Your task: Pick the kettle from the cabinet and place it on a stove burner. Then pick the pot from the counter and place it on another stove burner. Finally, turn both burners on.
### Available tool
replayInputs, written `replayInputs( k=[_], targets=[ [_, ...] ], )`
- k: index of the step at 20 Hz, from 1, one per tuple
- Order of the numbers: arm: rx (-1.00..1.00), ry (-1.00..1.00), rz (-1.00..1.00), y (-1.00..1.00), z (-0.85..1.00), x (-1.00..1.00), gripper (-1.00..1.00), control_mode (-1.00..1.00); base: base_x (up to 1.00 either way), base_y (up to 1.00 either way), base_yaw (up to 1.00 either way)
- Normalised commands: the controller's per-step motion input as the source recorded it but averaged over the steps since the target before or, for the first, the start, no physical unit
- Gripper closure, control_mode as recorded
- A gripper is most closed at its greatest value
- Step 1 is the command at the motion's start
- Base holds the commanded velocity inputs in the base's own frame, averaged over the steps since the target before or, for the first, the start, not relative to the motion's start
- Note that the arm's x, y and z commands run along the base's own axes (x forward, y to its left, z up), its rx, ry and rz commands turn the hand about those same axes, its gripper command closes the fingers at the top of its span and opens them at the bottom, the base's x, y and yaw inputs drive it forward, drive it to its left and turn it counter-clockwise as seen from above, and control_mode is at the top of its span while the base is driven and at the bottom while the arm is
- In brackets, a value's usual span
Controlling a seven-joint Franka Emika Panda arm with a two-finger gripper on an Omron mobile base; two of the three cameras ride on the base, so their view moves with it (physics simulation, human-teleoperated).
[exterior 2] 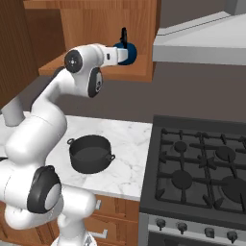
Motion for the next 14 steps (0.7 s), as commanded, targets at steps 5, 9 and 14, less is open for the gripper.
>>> replayInputs(
  k=[5, 9, 14],
  targets=[
    [0.0, 0.04, -0.11, 0.01, 0.02, 0.38, -1.0, -1.0, 0.0, 0.0, 0.0],
    [0.0, 0.08, -0.08, 0.0, 0.0, 0.37, -1.0, -1.0, 0.0, 0.0, 0.0],
    [0.0, 0.01, -0.02, 0.0, 0.12, 0.17, -1.0, -1.0, 0.0, 0.0, 0.0]
  ],
)
